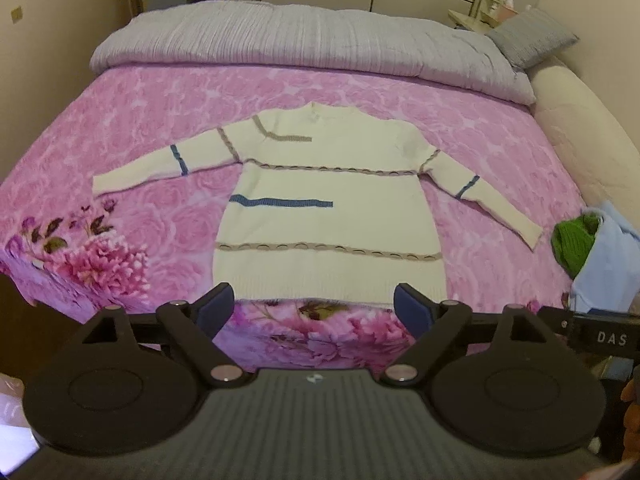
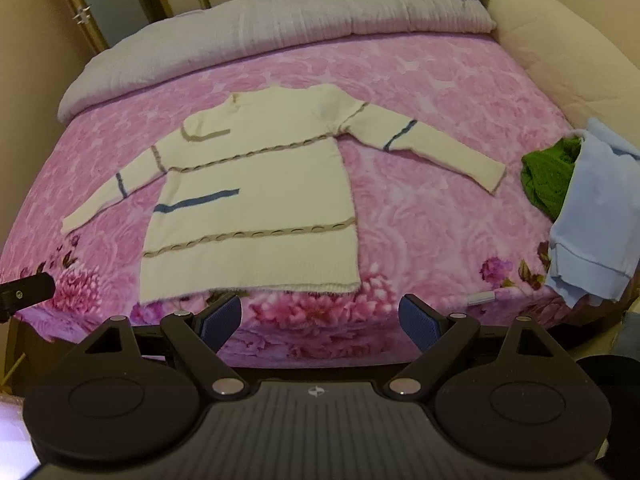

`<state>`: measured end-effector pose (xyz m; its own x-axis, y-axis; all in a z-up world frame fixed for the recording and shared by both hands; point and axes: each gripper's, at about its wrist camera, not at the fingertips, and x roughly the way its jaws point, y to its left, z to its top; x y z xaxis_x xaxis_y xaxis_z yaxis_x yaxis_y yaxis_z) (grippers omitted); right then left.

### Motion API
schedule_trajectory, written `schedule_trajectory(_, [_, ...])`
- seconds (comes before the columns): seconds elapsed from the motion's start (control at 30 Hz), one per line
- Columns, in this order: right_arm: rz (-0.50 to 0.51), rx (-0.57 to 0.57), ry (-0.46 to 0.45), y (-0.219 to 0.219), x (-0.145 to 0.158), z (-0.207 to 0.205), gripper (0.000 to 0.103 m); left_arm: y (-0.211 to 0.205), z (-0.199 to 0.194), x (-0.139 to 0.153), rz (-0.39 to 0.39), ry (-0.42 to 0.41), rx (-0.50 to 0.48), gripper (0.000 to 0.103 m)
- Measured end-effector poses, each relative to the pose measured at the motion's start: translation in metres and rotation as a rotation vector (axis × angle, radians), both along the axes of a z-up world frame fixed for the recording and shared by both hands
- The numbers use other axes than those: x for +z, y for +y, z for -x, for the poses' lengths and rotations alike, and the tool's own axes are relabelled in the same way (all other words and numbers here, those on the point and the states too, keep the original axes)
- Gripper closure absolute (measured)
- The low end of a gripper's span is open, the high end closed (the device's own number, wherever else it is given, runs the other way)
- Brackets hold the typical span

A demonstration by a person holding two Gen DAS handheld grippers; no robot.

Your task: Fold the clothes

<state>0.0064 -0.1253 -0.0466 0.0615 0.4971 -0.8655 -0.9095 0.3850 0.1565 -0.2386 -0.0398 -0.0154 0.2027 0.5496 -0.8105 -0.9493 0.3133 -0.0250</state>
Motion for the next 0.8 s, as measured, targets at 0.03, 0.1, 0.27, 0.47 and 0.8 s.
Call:
schedule_trajectory(0.03, [0.001,0.006,-0.005,-0.002,0.001,0.003,0.015,-0.004,0.0,-0.001,-0.001,0.01,0.001,0.018])
schedule_trajectory(0.1, [0.01,0.013,-0.012,-0.005,0.0,0.008,0.015,-0.01,0.0,-0.005,0.002,0.027,-0.002,0.018])
schedule_trajectory(0.27, [0.035,0.026,-0.024,-0.012,-0.005,0.017,0.015,-0.026,0.002,-0.012,0.022,0.04,-0.015,0.018])
schedule_trajectory(0.47, [0.048,0.05,-0.037,-0.018,-0.006,0.028,0.015,-0.038,0.002,-0.014,0.037,0.051,-0.029,0.017])
schedule_trajectory(0.8, [0.059,0.052,-0.052,-0.025,-0.002,0.034,0.015,-0.04,0.004,-0.006,0.025,0.046,-0.037,0.014])
